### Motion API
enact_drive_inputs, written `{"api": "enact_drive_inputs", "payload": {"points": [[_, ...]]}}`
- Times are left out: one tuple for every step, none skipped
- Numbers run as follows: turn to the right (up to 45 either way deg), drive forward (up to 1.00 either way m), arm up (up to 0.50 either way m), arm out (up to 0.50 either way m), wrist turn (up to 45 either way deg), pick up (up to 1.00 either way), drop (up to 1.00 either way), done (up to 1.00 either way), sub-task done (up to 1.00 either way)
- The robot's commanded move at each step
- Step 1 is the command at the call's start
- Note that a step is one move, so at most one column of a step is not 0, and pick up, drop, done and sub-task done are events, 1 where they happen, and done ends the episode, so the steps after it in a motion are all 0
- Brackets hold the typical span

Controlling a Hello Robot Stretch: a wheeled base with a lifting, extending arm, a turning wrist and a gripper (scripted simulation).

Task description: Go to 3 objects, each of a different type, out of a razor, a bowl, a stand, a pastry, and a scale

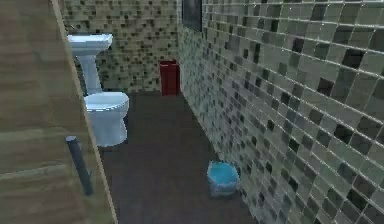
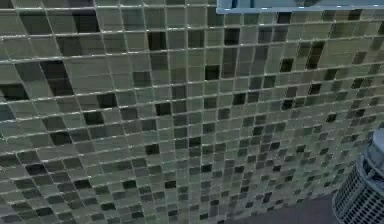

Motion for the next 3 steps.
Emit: {"api": "enact_drive_inputs", "payload": {"points": [[0.0,0.80,0.00,0.00,0.0,0.00,0.00,0.00,0.00],[-45.0,0.00,0.00,0.00,0.0,0.00,0.00,0.00,0.00],[-21.0,0.00,0.00,0.00,0.0,0.00,0.00,0.00,0.00]]}}
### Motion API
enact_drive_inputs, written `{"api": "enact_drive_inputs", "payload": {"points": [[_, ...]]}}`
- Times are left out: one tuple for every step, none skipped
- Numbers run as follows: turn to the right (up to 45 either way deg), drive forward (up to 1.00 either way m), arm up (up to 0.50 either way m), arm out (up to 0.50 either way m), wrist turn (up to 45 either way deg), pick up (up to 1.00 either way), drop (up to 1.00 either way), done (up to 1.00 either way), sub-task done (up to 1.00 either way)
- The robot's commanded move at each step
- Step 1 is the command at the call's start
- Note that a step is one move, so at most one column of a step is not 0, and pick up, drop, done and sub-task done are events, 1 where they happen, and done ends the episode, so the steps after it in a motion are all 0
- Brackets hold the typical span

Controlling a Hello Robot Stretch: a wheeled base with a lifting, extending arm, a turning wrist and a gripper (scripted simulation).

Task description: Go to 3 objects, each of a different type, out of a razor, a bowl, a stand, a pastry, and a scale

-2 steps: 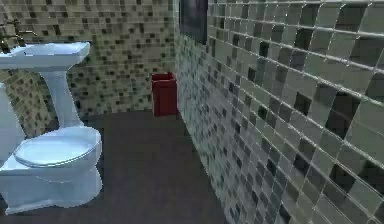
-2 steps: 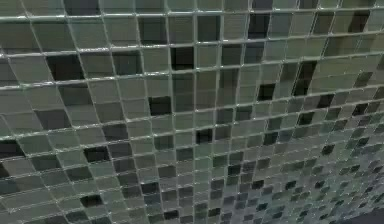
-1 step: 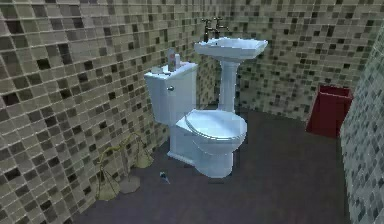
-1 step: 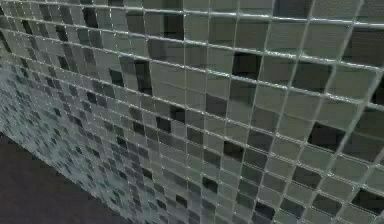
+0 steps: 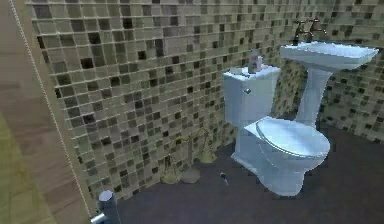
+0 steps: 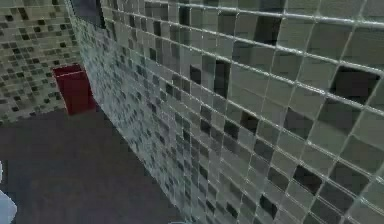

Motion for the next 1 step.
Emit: {"api": "enact_drive_inputs", "payload": {"points": [[0.0,0.00,0.00,0.00,0.0,0.00,0.00,0.00,1.00]]}}
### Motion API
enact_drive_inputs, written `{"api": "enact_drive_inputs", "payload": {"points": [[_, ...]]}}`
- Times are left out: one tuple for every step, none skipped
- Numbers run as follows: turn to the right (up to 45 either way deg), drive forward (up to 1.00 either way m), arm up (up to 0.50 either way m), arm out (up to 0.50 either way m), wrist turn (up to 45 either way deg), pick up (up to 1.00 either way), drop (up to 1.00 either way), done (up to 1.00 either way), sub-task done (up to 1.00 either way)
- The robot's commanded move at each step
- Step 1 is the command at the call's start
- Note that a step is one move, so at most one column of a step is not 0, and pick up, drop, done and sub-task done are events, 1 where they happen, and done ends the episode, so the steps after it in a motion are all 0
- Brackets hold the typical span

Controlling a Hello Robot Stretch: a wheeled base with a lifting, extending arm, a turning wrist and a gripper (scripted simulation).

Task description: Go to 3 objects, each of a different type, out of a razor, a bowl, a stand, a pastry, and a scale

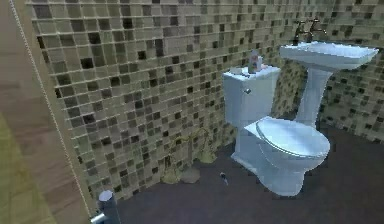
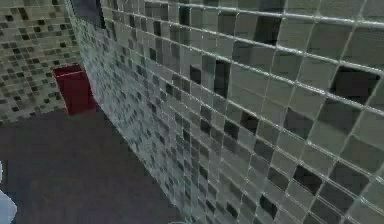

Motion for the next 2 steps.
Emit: {"api": "enact_drive_inputs", "payload": {"points": [[-45.0,0.00,0.00,0.00,0.0,0.00,0.00,0.00,0.00],[-45.0,0.00,0.00,0.00,0.0,0.00,0.00,0.00,0.00]]}}
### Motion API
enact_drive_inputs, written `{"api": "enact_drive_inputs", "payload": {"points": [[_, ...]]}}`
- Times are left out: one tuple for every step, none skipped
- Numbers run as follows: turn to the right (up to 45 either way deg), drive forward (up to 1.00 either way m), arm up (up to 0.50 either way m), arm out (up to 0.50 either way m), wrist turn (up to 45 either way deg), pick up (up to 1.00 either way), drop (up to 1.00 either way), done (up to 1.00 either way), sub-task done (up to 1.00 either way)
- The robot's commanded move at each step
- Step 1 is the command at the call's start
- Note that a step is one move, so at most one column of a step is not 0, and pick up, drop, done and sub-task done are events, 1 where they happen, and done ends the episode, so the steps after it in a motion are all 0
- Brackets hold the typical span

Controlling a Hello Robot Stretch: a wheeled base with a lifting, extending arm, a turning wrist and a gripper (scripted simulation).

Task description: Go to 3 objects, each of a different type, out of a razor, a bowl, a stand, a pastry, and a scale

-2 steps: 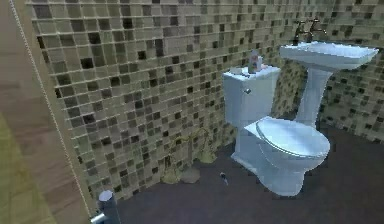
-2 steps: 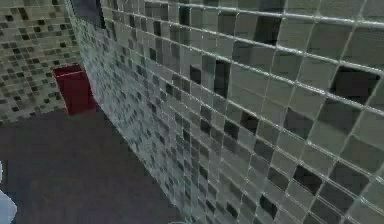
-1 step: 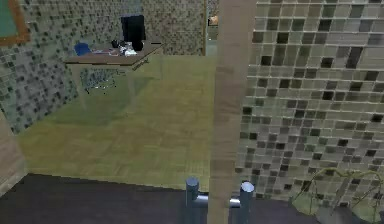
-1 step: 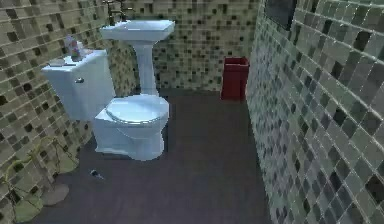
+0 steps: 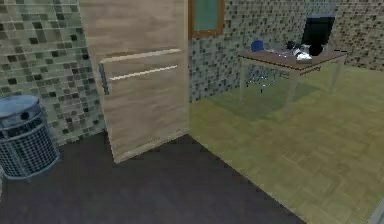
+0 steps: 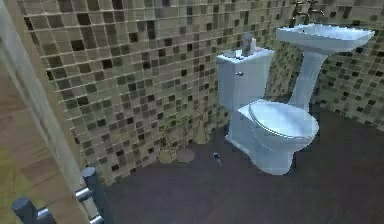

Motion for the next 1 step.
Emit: {"api": "enact_drive_inputs", "payload": {"points": [[-45.0,0.00,0.00,0.00,0.0,0.00,0.00,0.00,0.00]]}}
